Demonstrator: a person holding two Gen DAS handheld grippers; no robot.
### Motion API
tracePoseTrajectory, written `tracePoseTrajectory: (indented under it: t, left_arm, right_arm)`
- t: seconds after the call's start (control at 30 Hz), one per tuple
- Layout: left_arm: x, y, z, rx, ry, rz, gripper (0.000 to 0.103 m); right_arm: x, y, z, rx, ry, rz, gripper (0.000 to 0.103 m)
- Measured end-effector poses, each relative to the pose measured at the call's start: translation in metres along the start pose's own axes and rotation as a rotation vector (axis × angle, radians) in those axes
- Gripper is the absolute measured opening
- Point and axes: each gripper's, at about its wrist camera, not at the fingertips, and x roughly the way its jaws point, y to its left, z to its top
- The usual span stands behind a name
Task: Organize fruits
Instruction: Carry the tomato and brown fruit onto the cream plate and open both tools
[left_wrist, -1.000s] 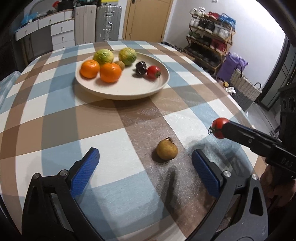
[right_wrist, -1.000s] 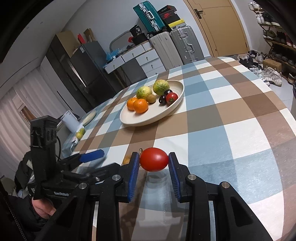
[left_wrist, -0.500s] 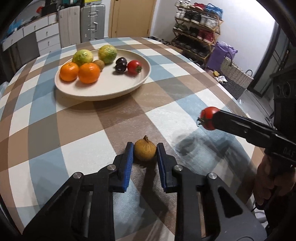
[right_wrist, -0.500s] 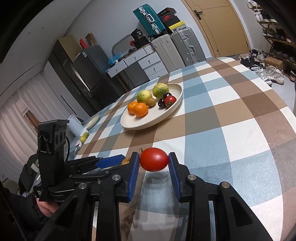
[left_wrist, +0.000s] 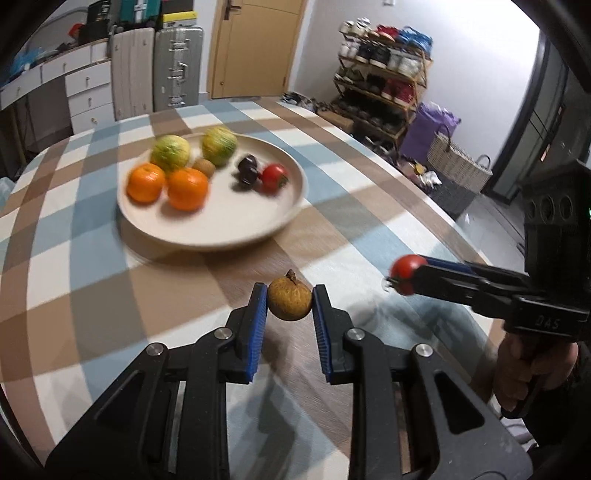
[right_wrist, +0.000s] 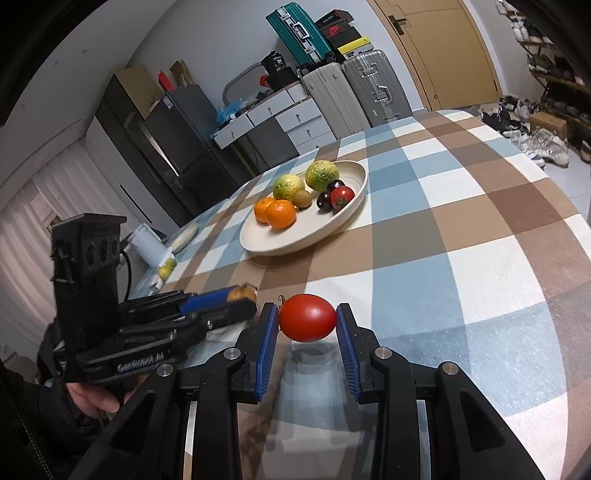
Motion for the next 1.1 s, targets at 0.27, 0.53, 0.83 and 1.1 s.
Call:
tracePoseTrajectory:
  t: [0.27,0.53,0.83,1.1]
  left_arm:
    - [0.001,0.052,0.021,-0.081,-0.032,0.042,0.022]
    - [0.012,0.085,0.045,-0.108,-0.059,0.055,0.022]
    - [0.024,0.106,0.065,-0.126,-0.096,0.075,0.022]
    - [0.038,0.121,0.066,-0.170,-0.070,0.058,0.022]
  right_arm:
    - [0.018,0.005,0.030,-0.022,0.005,0.010,0.033]
    - [0.058,0.012,0.067,-0.064,0.022,0.018,0.033]
    - [0.113,0.014,0.106,-0.101,0.070,-0.024,0.033]
    - [0.144,0.016,0.128,-0.108,0.086,-0.053,0.033]
